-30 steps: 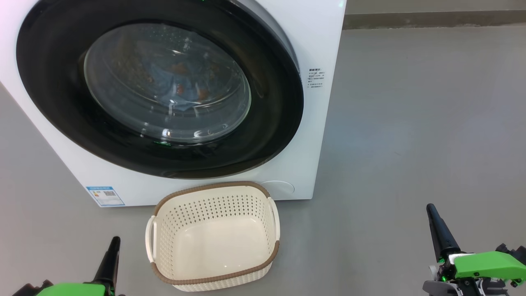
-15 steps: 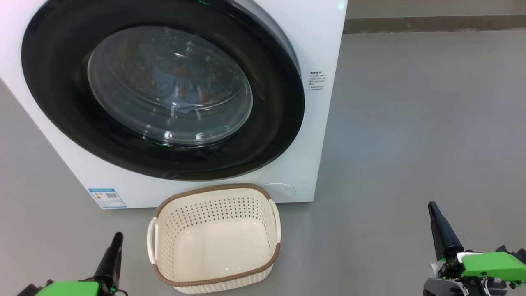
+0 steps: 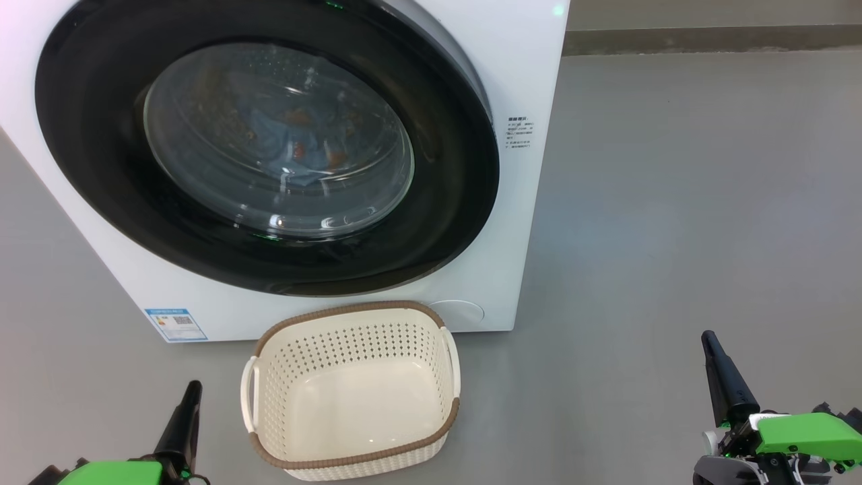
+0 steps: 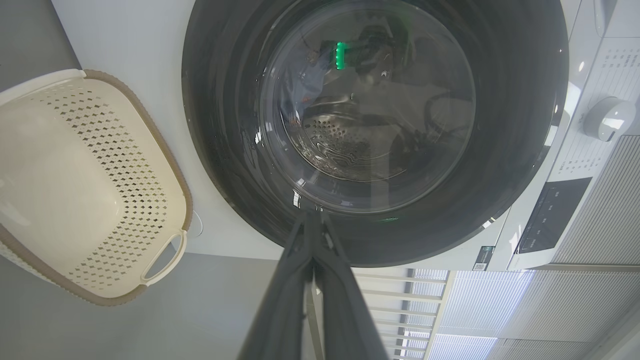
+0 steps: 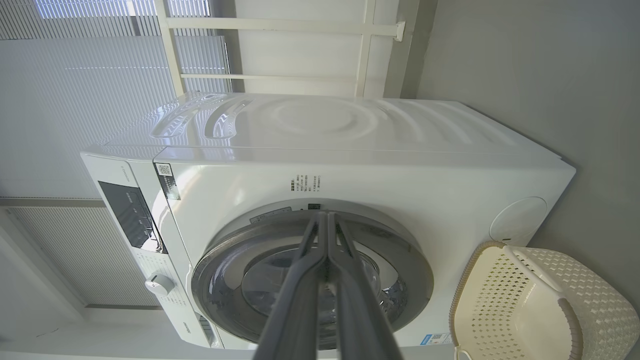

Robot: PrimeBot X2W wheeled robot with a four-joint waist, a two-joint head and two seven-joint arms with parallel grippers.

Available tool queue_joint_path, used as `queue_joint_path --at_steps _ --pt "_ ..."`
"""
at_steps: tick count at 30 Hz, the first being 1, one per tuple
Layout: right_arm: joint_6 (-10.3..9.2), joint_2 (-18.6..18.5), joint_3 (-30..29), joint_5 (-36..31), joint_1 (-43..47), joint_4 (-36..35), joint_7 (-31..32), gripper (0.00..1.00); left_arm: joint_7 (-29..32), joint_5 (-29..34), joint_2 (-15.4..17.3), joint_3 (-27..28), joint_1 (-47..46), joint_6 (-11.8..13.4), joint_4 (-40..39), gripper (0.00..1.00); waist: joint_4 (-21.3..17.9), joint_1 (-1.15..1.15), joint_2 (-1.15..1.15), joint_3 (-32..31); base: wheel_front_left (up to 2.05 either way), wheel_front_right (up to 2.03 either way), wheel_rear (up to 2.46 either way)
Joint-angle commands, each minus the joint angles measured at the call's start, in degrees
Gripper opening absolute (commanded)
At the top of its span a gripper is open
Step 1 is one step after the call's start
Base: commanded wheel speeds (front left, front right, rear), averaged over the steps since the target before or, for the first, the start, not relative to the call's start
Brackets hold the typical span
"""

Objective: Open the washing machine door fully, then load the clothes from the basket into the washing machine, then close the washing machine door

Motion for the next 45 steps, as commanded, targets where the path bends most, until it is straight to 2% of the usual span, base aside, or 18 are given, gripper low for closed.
queue_joint_path --at_steps 1,45 --pt "0.09 -0.04 0.94 0.26 -0.89 -1.74 0.49 0.0 0.29 -0.47 0.68 2.01 -2.67 -0.15 -1.41 0.0 0.0 0.0 0.0 0.0 0.0 0.0 0.0" --pt "0.09 0.1 0.74 0.09 -0.91 -1.73 0.65 0.0 0.33 -0.42 0.64 2.07 -2.67 -0.15 -1.44 0.0 0.0 0.0 0.0 0.0 0.0 0.0 0.0"
